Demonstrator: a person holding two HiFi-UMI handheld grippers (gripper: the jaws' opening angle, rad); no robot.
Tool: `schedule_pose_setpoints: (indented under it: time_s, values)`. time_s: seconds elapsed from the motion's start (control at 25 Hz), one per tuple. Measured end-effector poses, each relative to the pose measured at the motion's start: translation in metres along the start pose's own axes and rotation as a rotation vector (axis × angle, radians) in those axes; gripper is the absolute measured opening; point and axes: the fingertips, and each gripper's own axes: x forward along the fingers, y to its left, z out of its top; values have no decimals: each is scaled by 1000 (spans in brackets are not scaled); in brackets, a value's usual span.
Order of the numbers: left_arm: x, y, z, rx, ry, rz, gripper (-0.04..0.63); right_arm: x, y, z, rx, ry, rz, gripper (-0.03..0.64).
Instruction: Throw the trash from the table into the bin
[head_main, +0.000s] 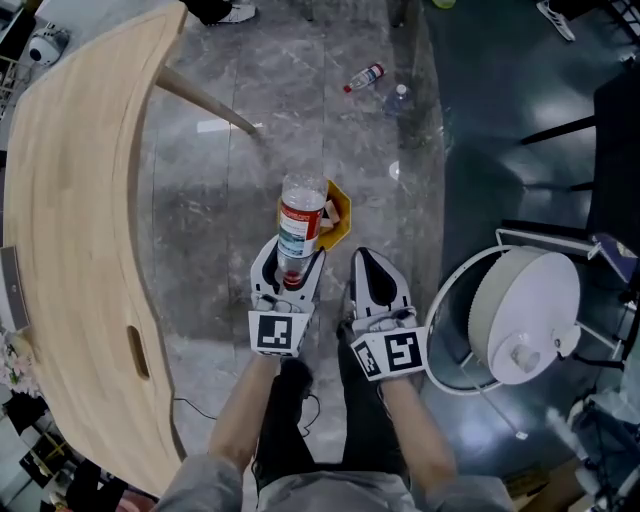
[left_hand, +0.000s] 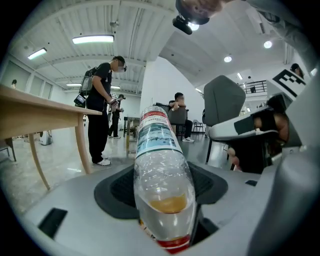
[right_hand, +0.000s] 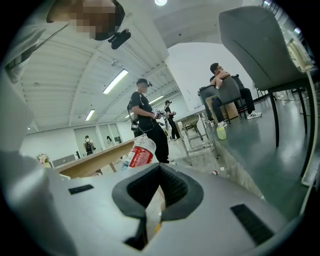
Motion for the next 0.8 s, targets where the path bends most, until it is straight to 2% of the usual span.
schedule_pose_setpoints:
  time_s: [0.32,0.8]
  values:
    - [42,-4,-56,20,14,-34,290,-3,-9,-18,5,18,7,3]
    - [78,4,-125,23,77,-31,290,9,-44,-47,8,39,-19,3]
